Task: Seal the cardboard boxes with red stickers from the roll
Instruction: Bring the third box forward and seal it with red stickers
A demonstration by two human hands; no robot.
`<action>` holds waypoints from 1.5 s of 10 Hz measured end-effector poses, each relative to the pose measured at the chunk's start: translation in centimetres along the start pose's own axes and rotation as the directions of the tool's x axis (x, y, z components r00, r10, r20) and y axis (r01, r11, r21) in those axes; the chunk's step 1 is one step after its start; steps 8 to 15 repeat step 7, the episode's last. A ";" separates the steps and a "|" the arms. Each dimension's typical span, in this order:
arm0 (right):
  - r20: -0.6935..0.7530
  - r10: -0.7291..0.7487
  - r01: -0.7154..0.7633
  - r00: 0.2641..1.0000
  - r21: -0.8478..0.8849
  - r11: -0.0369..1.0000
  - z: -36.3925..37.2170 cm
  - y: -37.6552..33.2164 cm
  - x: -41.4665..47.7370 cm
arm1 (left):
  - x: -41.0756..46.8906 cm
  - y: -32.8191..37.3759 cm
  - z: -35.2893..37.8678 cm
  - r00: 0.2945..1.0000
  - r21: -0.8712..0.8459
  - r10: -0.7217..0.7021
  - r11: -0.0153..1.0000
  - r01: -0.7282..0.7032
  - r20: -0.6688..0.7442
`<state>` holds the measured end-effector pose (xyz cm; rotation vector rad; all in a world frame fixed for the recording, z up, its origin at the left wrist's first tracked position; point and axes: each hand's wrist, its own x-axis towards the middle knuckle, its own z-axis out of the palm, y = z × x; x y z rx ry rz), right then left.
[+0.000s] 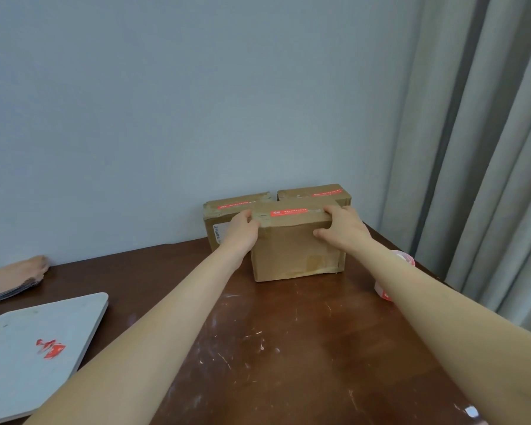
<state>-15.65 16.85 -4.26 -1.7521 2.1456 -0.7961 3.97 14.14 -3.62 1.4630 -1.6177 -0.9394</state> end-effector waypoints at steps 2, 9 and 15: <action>-0.009 -0.026 0.026 1.000 0.018 1.000 0.0 -0.3 -0.3 | 0.2 0.0 -0.1 1.000 -0.008 0.001 1.000 -0.001 0.003; -0.040 -0.038 0.040 0.998 0.034 0.999 -0.4 -0.6 -0.4 | -0.2 -0.2 -0.7 0.996 -0.016 0.016 1.000 -0.017 -0.086; -0.040 -0.038 0.040 0.998 0.034 0.999 -0.4 -0.6 -0.4 | -0.2 -0.2 -0.7 0.996 -0.016 0.016 1.000 -0.017 -0.086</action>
